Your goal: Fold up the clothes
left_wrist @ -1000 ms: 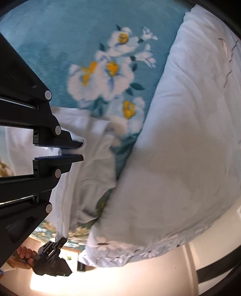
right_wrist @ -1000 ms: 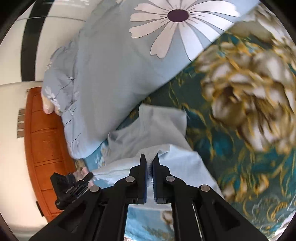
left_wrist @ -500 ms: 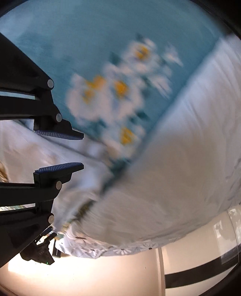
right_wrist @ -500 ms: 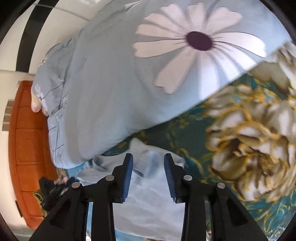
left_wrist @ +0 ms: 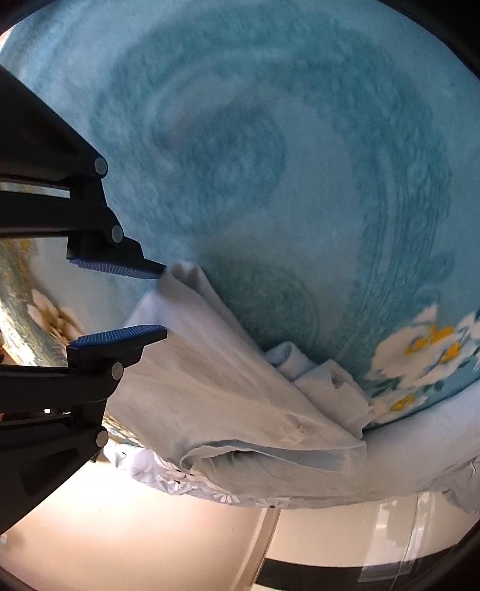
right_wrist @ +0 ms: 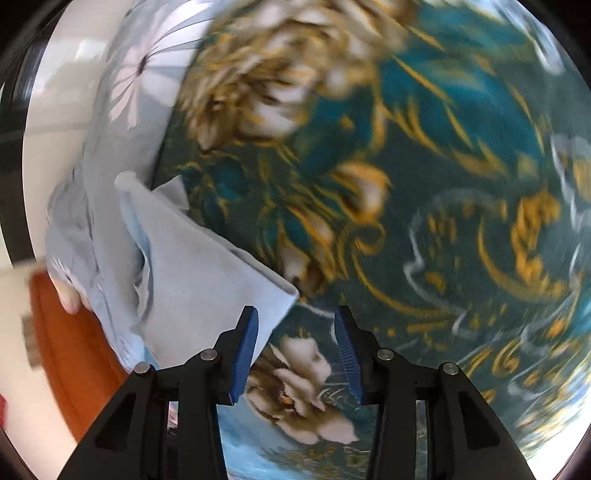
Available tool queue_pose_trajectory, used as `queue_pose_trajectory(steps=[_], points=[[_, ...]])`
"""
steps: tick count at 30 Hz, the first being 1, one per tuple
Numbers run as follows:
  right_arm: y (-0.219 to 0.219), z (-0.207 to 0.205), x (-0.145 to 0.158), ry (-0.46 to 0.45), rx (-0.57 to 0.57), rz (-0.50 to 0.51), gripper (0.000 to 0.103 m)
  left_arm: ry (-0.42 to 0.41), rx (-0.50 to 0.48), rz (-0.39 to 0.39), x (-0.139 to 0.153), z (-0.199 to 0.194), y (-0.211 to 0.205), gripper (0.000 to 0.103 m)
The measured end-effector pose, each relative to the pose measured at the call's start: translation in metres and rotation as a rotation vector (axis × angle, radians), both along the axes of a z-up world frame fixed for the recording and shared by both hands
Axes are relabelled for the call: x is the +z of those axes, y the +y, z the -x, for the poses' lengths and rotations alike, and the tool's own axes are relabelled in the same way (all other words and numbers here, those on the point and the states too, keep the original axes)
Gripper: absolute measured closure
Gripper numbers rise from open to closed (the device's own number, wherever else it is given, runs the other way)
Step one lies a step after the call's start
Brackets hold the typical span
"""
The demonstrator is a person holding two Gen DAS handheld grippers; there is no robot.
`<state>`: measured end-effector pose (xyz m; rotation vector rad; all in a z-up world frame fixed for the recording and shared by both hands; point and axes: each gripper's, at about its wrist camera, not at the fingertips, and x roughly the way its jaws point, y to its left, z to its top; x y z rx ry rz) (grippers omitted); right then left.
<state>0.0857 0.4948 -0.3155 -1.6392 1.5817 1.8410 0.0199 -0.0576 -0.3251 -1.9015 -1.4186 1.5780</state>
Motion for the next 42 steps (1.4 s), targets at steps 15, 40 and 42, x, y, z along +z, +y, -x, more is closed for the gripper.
queue_pose_trajectory(steps=[15,40,42], points=[[-0.013,0.007,-0.023,0.068,-0.181,0.085,0.089,0.023,0.206,0.021,0.006,-0.003,-0.009,0.093],[-0.037,-0.128,0.029,-0.028,-0.003,0.046,0.097,-0.001,-0.003,0.187,0.050,-0.144,-0.072,0.092],[-0.040,-0.132,0.037,-0.006,0.011,0.042,0.097,0.009,-0.024,0.202,0.058,-0.144,-0.075,0.092]])
